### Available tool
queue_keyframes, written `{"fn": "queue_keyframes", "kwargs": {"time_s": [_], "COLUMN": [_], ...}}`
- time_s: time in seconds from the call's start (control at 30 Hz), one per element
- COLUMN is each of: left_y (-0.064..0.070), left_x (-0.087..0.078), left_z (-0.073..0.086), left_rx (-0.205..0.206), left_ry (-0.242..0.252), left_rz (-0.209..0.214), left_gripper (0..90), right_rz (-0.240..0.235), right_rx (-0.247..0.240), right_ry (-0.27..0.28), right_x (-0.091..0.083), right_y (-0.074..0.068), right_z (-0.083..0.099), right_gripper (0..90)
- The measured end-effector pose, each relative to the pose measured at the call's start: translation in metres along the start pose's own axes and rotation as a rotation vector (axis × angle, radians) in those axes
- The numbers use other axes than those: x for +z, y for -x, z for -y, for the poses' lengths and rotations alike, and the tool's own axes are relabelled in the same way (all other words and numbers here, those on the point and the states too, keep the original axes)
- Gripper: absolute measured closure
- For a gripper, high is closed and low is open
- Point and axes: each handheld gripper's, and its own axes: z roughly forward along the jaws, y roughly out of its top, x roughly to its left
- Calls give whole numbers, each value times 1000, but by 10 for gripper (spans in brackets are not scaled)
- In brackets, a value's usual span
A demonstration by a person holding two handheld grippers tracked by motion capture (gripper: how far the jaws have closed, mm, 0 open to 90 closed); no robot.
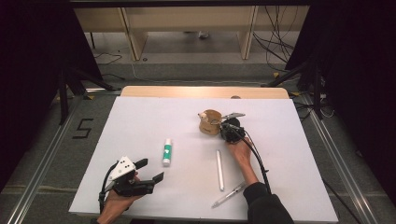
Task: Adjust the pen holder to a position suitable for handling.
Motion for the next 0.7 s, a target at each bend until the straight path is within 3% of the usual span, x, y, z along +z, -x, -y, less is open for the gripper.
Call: {"fn": "queue_keyframes", "kwargs": {"time_s": [0.4,0.7], "left_y": [0,-1], "left_x": [0,0], "left_z": [0,0], "left_rx": [0,-3], "left_ry": [-2,-14], "left_rz": [2,-7], "left_gripper": [160,160], "right_rz": [-14,-18], "right_rx": [-27,-18], "right_ry": [-1,20], "right_x": [9,1], "right_y": [-19,-15], "right_z": [-10,-8], "right_gripper": [900,858]}}
